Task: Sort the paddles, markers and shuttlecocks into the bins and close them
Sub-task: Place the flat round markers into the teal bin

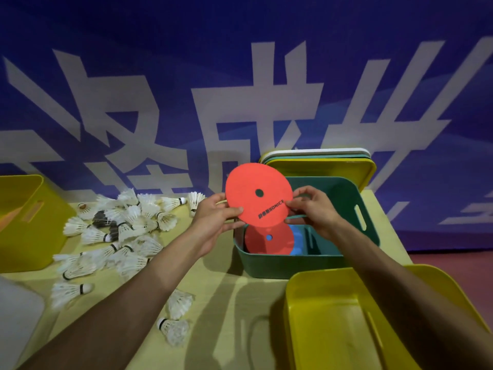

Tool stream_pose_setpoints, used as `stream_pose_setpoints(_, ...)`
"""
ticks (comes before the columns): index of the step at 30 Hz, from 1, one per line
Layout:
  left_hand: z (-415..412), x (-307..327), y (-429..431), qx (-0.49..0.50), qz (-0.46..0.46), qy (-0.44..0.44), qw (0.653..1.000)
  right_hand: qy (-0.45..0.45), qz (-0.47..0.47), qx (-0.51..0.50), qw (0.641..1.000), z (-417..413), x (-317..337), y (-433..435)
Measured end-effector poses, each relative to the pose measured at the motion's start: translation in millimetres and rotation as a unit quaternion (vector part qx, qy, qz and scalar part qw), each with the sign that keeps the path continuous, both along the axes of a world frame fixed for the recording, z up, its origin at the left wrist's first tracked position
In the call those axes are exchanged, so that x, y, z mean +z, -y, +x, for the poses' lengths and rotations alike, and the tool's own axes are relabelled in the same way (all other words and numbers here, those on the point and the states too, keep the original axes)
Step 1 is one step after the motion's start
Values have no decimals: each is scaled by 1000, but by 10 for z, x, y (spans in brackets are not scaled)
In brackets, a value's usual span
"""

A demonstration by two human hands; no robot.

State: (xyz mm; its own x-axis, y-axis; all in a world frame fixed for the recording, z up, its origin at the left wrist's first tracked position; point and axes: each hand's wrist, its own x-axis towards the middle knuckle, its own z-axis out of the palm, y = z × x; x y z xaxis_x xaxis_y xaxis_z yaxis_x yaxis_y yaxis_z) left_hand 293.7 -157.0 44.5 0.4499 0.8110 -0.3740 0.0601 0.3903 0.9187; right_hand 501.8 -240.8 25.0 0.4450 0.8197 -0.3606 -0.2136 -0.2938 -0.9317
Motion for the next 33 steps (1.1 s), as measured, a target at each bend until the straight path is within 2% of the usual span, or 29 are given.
stream_pose_setpoints(7, -87, -83, -20, 26, -24, -10, 999, 76, -23, -59, 995, 225, -202, 99)
stream_pose_setpoints(11, -201, -97, -79, 28, -10, -31, 999, 153, -94, -53, 982, 277, -409, 4)
stream_pose_setpoints(15, -324, -78, -134, 36, 6, -35, 999, 184, -158, -26, 970, 252, -586, -147)
stream_pose_setpoints(22, -525, -26, -178, 37, 23, -31, 999, 219, -205, 28, 954, 171, -816, -383)
stream_pose_setpoints(25, -560, -20, -201, 41, 26, -32, 998, 281, -236, 70, 927, 236, -909, -378)
stream_pose_setpoints(29, -535, -15, -204, 40, 29, -33, 998, 316, -288, 138, 893, 300, -921, -289)
stream_pose_setpoints(33, -480, -4, -170, 32, 34, -38, 998, 363, -276, 148, 878, 274, -817, -259)
